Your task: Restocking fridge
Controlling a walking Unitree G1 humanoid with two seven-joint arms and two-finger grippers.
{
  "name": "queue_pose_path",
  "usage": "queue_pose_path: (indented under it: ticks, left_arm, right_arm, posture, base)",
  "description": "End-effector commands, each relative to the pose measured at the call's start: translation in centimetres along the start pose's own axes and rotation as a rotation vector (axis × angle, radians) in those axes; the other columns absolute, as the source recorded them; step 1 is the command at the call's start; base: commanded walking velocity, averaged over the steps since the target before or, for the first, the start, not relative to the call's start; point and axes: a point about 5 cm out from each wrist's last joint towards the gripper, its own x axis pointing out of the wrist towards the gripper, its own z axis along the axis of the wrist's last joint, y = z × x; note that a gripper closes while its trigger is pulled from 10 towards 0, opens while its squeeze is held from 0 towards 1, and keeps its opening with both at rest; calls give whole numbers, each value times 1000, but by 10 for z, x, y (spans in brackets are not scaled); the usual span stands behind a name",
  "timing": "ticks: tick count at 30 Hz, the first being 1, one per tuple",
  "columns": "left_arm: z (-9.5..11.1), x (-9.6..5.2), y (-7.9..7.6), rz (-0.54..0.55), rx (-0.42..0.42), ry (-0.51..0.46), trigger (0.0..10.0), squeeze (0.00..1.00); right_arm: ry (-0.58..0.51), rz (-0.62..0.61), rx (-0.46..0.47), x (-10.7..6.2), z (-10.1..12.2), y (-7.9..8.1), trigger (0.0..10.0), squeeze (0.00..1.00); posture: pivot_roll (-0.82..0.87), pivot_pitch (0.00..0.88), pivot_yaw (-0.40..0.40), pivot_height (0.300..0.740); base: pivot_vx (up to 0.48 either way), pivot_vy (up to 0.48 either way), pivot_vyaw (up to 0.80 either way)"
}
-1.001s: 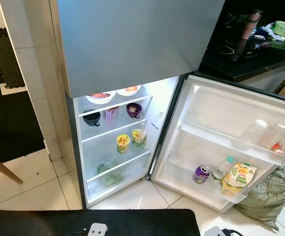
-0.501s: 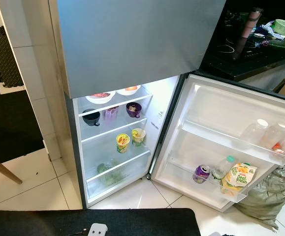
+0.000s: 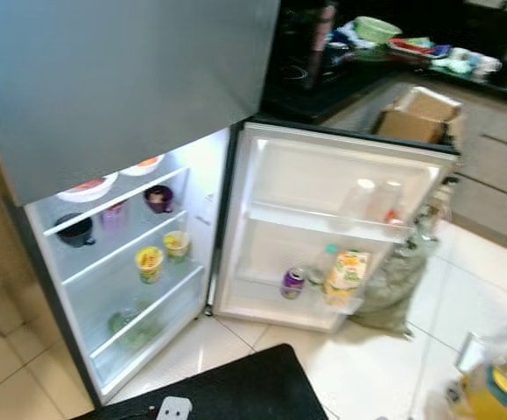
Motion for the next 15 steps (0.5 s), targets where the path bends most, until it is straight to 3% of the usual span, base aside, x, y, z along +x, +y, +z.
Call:
queue_pose_path:
  ticks: [1,15]
  left_arm:
    - [0,0,1,3,10,10,10000,0]
    - [2,-1,3,9,23,5,10000,0]
  right_arm:
    - [27,-5,-10,-1,-7,-2,10000,0]
    - [30,-10,-9,-1,-7,0,10000,0]
  posture:
    - [-68,0,-79,740]
    - [-68,0,-72,740]
  base:
    - [0,0,-788]
    - [0,0,-788]
